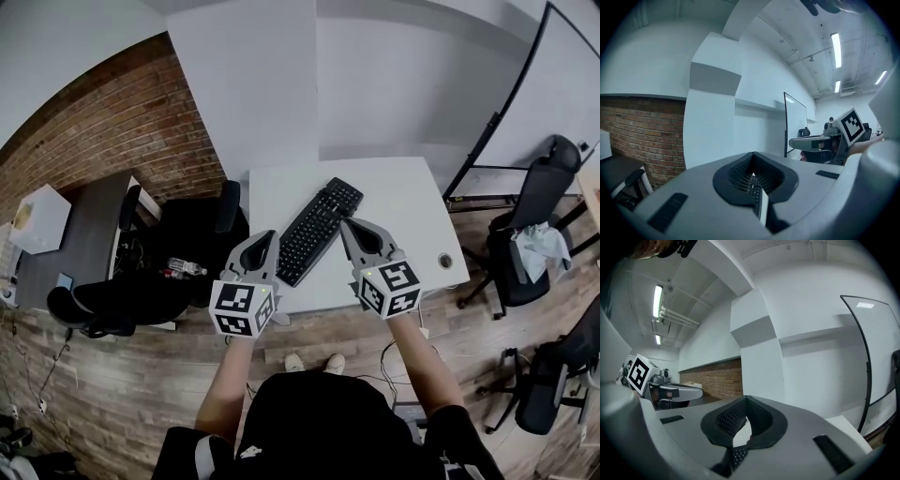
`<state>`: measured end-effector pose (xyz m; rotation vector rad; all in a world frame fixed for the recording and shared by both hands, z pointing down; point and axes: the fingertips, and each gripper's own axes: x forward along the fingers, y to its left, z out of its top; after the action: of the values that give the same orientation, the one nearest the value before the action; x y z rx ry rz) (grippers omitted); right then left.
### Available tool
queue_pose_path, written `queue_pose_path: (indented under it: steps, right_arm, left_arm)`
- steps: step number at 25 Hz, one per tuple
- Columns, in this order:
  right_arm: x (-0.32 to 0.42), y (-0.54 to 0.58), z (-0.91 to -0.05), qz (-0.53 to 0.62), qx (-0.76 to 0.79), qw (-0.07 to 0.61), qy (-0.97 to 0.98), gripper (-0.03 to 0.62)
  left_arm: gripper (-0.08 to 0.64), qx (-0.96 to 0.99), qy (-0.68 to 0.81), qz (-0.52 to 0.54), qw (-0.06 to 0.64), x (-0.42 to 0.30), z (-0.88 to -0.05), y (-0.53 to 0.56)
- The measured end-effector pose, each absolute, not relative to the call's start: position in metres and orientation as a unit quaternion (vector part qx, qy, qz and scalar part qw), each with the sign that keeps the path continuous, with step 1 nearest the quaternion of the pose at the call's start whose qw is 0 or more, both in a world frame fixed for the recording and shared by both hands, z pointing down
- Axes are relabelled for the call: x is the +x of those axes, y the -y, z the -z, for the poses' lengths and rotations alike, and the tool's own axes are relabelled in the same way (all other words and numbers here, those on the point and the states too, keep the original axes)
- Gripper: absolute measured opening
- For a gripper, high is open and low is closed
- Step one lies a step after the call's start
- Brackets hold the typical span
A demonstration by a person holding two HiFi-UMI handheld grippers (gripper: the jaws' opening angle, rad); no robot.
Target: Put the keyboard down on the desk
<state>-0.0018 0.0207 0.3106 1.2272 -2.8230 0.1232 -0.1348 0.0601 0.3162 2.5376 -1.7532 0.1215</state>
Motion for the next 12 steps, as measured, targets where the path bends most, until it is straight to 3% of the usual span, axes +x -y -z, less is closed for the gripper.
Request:
queue_pose_path:
  steps: [12]
  right_arm:
    - [-0.0103,-0.0224,-0.3004,-0.029,0.413,0.024,0.910,0.040]
  left_arm:
    - [0.011,0.828,0.560,-0.033,0.020,-0.1435,-0.3073,-0.0594]
